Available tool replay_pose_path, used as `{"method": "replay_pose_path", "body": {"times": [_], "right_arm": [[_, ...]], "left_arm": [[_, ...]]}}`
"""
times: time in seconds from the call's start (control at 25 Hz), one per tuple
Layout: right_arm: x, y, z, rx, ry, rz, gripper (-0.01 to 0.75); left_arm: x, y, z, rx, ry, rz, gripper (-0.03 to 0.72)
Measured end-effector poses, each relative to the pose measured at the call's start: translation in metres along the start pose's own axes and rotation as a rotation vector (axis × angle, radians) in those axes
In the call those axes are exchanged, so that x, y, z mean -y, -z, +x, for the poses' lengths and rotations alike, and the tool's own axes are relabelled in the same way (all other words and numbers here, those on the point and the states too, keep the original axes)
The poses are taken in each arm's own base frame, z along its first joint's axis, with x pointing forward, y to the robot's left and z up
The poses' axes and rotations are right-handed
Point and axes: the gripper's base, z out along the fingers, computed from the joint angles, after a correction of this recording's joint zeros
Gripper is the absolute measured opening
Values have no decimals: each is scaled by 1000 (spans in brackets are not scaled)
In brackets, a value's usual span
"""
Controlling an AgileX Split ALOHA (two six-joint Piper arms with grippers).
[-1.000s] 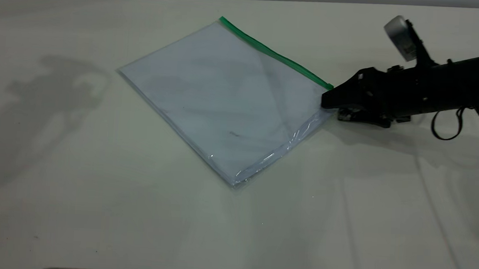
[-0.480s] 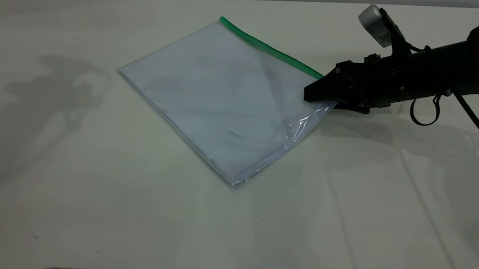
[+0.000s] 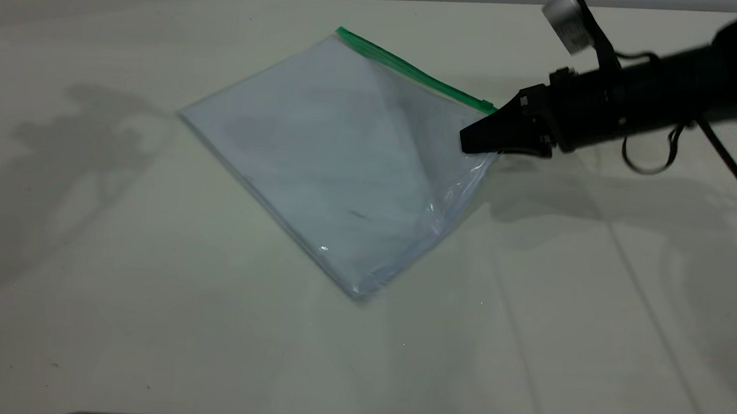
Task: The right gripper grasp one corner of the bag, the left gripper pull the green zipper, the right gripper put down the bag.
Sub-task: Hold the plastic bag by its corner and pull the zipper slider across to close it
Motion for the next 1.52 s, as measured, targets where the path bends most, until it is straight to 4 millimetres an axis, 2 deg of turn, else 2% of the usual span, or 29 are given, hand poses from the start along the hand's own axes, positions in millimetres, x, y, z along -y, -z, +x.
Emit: {"method": "replay_pose_path", "body": {"times": [0.16, 0.4, 0.56, 0.76, 0.92, 1.04, 1.28, 1.52], "right_arm": [[-11, 13, -31, -122, 149, -46, 33], [-22, 22, -70, -271, 271, -59, 33], [-38, 9, -81, -417, 363, -6, 33], [-75, -25, -90, -497, 488, -30, 33], [-96, -50, -94, -471, 552, -12, 33], [-102, -60, -98, -422, 568, 25, 33], [-107, -66, -113, -234, 530, 26, 33], [-118, -69, -121, -118, 603, -54, 33]], "left_arm": [[2, -3, 0, -4, -65, 18, 551], [14, -31, 2, -14, -139, 170, 551], [28, -47, -1, 45, -225, 314, 551], [45, -63, -5, 159, -379, 458, 551], [52, -69, -7, 239, -498, 511, 551], [56, -71, -8, 287, -550, 532, 551], [63, -74, -4, 292, -609, 612, 551], [65, -72, -2, 297, -648, 644, 551]]}}
